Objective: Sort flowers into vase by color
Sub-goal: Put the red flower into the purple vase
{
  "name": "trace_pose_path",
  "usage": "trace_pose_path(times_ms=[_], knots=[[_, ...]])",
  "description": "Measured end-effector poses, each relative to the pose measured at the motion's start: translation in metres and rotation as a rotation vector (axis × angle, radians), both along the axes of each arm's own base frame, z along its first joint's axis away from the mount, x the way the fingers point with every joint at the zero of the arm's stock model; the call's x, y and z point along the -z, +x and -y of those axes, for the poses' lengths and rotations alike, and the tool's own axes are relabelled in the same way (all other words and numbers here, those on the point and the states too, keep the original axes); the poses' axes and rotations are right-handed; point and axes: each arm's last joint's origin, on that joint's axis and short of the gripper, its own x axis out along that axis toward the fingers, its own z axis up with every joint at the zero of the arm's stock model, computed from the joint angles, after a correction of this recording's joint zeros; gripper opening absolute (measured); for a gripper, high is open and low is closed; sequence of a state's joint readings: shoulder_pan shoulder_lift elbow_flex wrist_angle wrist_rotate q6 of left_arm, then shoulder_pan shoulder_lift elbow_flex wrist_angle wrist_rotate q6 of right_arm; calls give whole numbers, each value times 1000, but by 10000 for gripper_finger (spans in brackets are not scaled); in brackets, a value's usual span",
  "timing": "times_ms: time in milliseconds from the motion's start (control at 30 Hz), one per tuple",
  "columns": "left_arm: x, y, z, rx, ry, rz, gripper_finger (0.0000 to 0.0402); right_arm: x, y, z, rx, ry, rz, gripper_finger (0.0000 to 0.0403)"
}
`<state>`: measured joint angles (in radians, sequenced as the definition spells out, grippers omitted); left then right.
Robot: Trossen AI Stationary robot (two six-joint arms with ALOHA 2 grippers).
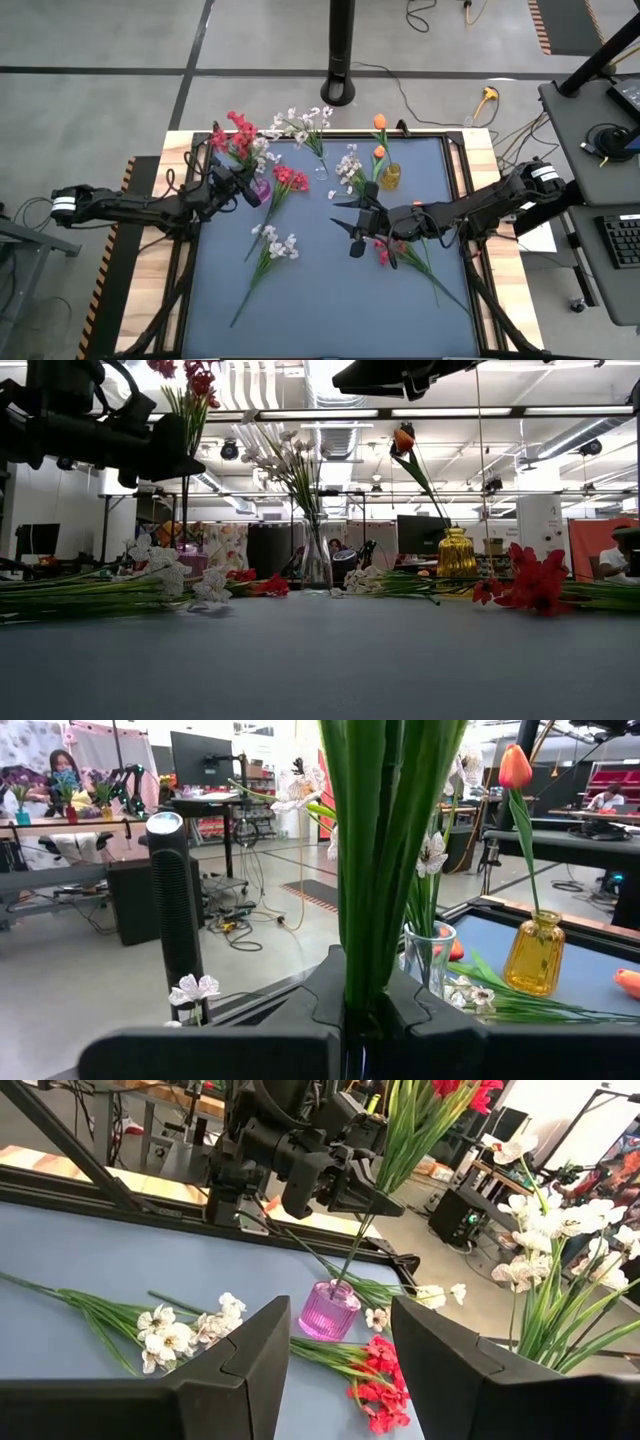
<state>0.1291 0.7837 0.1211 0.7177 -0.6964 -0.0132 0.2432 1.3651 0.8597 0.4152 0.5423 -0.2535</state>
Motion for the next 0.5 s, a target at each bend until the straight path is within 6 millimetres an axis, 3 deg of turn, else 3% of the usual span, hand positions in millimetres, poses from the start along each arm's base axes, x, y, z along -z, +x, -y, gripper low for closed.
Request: trace_pose_path(times_ms=[133, 267, 500], knots=[[0, 0, 0, 0, 0, 0, 0, 3, 4, -1, -128, 25, 0, 168], [-3, 0, 0, 2, -10, 40, 0, 17, 26, 6, -303, 62, 88, 157], [-10, 0, 0, 3, -14, 95, 0, 54, 64, 42, -95, 22, 144, 115]])
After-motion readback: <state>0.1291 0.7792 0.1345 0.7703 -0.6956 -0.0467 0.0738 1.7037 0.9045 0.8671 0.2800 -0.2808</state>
